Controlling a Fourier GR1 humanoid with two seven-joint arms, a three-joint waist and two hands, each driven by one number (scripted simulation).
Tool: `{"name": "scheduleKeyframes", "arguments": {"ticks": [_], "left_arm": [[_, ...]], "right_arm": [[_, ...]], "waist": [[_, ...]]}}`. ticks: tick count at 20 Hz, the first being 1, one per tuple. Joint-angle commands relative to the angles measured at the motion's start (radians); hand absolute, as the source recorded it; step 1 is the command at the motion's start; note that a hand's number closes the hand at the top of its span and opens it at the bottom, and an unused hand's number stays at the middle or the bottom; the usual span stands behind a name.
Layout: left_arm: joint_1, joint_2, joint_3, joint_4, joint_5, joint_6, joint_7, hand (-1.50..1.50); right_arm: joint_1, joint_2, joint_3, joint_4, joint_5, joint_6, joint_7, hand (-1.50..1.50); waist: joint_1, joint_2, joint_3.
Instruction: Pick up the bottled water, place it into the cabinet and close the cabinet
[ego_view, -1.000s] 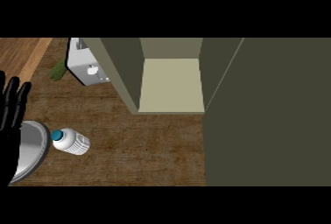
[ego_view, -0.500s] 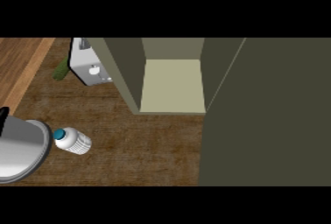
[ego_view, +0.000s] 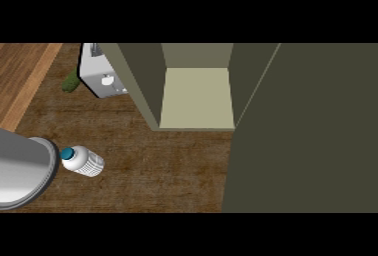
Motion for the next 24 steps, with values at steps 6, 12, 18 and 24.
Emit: {"name": "scheduleKeyframes", "arguments": {"ticks": [6,12,18,24], "left_arm": [[0.069,-0.029,-0.016,-0.217,0.012,0.044,0.088,-1.5],[-0.009,0.018,0.025,-0.143,0.026,0.055,0.098,-1.5],[-0.009,-0.008,0.001,-0.098,-0.028,0.046,0.059,-1.5],[-0.038,0.005,0.007,-0.053,-0.068,0.054,0.029,-1.5]], "right_arm": [[-0.002,0.002,0.083,-0.143,0.05,-0.05,0.116,-1.5],[-0.087,0.009,0.095,-0.16,0.095,-0.108,0.189,-1.5],[-0.117,-0.033,0.046,-0.183,0.028,-0.106,0.251,-1.5],[-0.062,-0.032,0.113,-0.18,0.063,-0.128,0.194,-1.5]], "waist": [[0.002,-0.002,0.0],[-0.002,-0.001,-0.001],[-0.005,0.001,0.0],[-0.011,0.001,0.0]]}}
